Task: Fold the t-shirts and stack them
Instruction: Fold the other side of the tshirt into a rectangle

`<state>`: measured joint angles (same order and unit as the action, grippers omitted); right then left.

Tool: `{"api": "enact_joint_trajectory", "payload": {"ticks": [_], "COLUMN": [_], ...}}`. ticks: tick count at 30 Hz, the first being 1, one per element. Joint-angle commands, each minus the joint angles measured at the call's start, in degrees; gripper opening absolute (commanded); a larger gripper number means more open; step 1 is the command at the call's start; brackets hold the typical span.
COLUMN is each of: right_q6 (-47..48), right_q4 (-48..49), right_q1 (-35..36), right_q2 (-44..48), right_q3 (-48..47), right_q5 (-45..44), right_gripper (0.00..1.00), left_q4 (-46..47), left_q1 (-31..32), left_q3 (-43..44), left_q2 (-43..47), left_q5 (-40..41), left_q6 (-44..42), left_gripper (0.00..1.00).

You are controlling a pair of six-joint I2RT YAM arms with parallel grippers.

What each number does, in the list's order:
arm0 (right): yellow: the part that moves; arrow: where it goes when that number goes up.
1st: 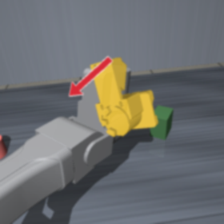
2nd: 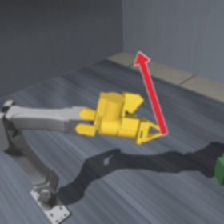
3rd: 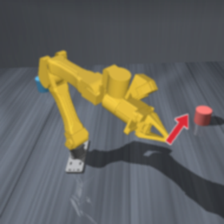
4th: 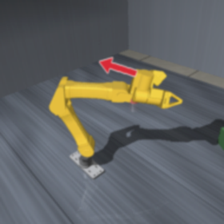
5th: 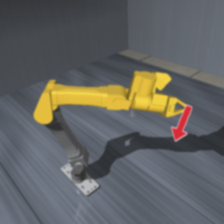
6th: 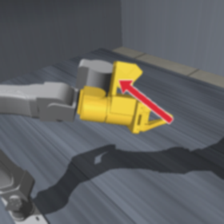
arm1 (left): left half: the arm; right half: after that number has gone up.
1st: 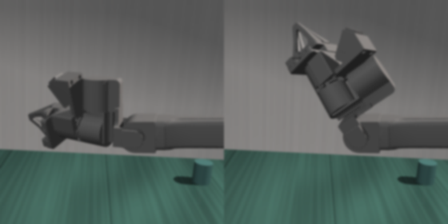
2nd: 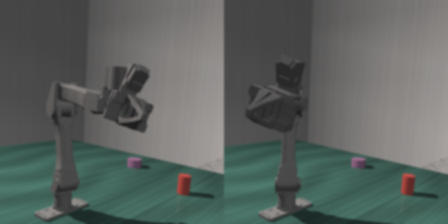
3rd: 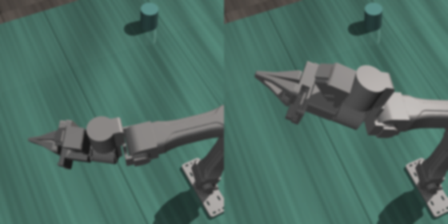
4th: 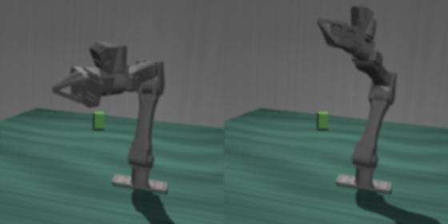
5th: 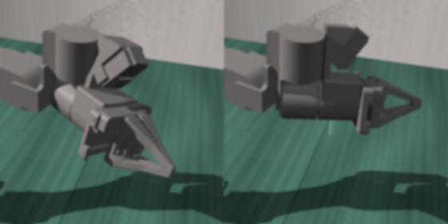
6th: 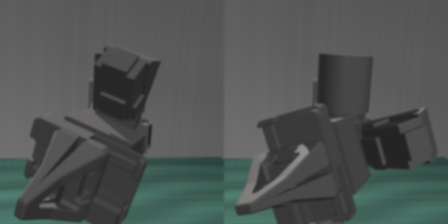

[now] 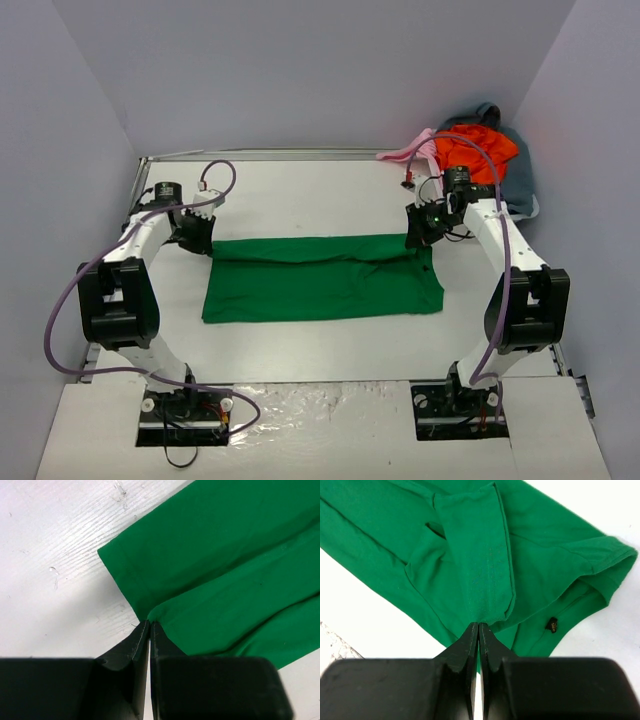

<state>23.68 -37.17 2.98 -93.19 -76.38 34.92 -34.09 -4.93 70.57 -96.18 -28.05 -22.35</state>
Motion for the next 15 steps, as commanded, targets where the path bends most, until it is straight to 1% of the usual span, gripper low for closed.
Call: {"api": "enact_joint_trajectory", "payload": {"ticks": [1,13,14,15], "right_q6": [0.93,2.24,2.33,2.51], "right_q4": [-1.94,-1.86,-1.86,-1.86], "right_q1": [-0.35,-0.26,-0.35,-0.35], "right_q2": [2.40,0.82,0.47,-0.15], "right_q3": [1.32,5.45,5.71,5.98], "right_q5": [0.86,0.77,0.77,0.77], "right_gripper": [0.00,0.00,0.00,0.00], "left_q4": [-0.46,0.42,0.60,0.60], "left_q1": [0.27,2.20,2.29,2.38], "left_q3": [-0.16,-3.24,-3.41,-3.59], "left_q2": [3.19,1.88,1.79,1.61], "left_q5": [-0.25,3.09,3.70,4.06], "left_q6": [-1.82,-4.02,-4.11,-4.19], "left_gripper": [0.02,0.02,0.03,0.05]}}
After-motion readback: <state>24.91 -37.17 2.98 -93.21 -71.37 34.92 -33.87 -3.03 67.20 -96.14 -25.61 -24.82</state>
